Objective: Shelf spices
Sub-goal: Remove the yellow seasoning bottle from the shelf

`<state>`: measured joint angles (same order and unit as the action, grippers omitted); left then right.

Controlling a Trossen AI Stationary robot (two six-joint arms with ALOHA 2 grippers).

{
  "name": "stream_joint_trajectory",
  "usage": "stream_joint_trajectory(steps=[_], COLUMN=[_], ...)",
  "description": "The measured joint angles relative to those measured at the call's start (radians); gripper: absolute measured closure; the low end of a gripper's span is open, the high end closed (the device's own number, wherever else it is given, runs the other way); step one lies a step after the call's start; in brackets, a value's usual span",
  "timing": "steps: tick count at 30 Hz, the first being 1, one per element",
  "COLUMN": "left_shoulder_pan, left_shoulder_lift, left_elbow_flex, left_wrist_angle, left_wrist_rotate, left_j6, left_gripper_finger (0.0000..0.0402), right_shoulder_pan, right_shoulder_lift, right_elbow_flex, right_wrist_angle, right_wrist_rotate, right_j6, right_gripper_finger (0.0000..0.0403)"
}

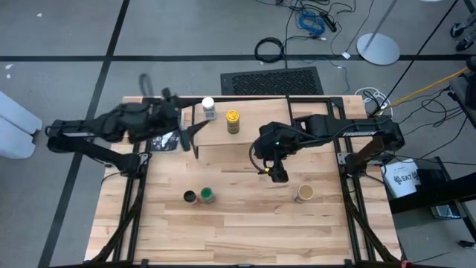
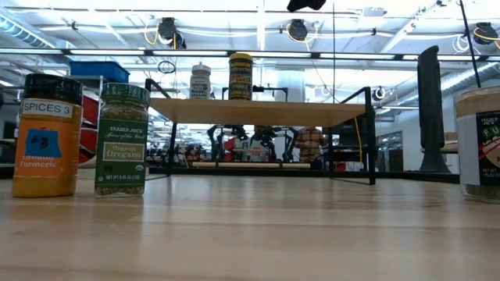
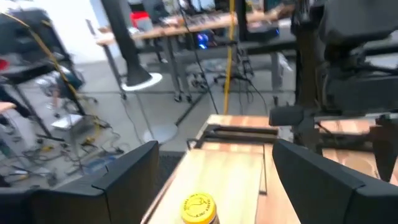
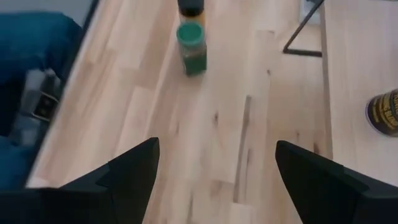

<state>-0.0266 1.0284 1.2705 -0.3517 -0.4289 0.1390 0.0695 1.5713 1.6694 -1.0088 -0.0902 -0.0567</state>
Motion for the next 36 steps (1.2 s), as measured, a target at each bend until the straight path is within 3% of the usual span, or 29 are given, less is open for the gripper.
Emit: stream_joint_trajectory(steps=[5,10,15,19,23,29,36], left_shoulder_pan=[0.156,0.274,0.382,0.442,0.474,0.477,0.476], left_shoulder_lift=[0.08,0.152,0.199,0.228,0.283,0.355,0.409], left_elbow_flex=[0.0,0.0,0.0,0.013,0.068,0.141,0.151], left_wrist_angle=[0.003,0.012,0.01,-0.005,-0.09,-0.165,-0.236], left_wrist_rotate=[0.216,0.283,0.485,0.588,0.665,0.694,0.759], left_j6=[0.003,0.033,0.034,0.033,0.046,0.08,0.088], left_gripper_finger=[0.0077,0.0077,0.0077,0.0077,0.0077,0.0077,0.0077], right_shoulder_pan=[-0.053,-0.141,-0.241,-0.314,-0.354,-0.373,-0.372], right_shoulder_lift=[-0.005,-0.064,-0.155,-0.22,-0.254,-0.263,-0.263], right_elbow_flex=[-0.001,-0.001,-0.001,-0.001,-0.001,-0.001,-0.001], right_wrist_angle=[-0.075,-0.128,-0.114,-0.102,-0.101,-0.094,-0.095], right_wrist_rotate=[0.107,0.116,0.116,0.118,0.115,0.11,0.062], right_j6=[-0.034,-0.058,-0.134,-0.152,-0.166,-0.179,-0.205], right_gripper_finger=[0.0094,0.0094,0.0094,0.0094,0.0094,0.0094,0.0094])
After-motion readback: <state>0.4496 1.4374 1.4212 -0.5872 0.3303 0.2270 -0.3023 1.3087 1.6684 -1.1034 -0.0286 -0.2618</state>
